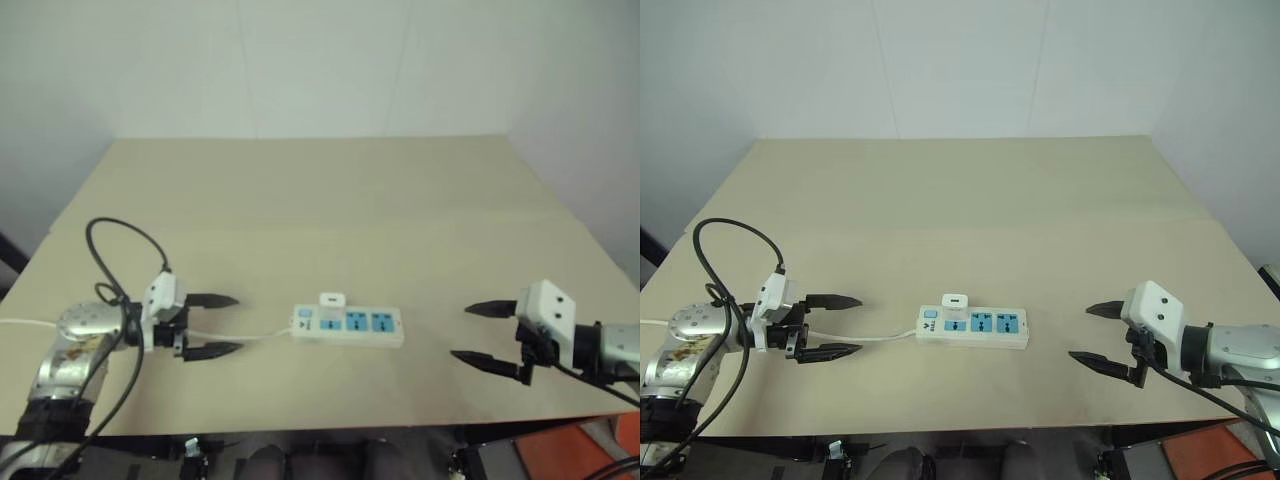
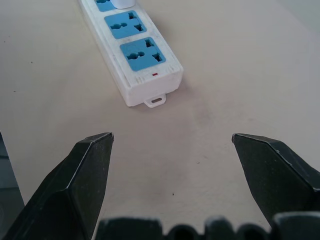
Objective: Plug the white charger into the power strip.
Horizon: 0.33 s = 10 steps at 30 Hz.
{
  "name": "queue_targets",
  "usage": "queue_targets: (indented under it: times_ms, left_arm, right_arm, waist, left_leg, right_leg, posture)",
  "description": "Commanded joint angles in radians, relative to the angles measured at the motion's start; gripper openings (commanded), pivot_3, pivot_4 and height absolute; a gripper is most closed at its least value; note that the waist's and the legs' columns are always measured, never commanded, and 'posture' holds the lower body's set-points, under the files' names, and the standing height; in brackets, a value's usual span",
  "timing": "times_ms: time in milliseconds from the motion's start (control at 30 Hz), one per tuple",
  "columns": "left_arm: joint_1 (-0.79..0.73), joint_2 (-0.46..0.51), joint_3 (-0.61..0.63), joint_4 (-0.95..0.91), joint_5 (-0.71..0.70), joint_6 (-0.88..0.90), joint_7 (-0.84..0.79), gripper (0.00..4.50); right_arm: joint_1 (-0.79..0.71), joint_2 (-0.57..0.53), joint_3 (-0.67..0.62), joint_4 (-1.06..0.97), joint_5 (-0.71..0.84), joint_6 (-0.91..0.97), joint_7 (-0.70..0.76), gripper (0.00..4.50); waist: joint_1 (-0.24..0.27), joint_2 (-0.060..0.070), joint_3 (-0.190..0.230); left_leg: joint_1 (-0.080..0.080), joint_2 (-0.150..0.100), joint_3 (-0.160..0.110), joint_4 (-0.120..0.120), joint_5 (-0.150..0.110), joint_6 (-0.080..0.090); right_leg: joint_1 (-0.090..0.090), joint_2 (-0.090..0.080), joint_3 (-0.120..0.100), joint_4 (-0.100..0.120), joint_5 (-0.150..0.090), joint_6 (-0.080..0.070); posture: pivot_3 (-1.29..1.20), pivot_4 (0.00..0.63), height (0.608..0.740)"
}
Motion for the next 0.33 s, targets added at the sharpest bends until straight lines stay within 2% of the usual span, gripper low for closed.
queue_targets:
  times_ms: [33,333]
  left_arm:
    - [0.02,0.014,0.029,-0.038,-0.017,-0.001,0.01,4.47]
    - [0.036,0.003,0.027,-0.033,-0.007,-0.01,0.051,4.47]
  right_arm:
    - [-0.003,-0.009,-0.036,-0.034,0.009,0.014,-0.017,4.5]
    - [-0.006,-0.029,-0.029,-0.027,0.004,0.02,-0.005,4.5]
  waist:
    - [-0.001,0.0,0.0]
    - [0.0,0.0,0.0]
  left_leg:
    - [0.0,0.0,0.0,0.0,0.0,0.0]
    - [0.0,0.0,0.0,0.0,0.0,0.0]
  right_leg:
    - [0.0,0.0,0.0,0.0,0.0,0.0]
    - [0.0,0.0,0.0,0.0,0.0,0.0]
  posture:
    - [0.0,0.15,0.74]
    - [0.0,0.15,0.74]
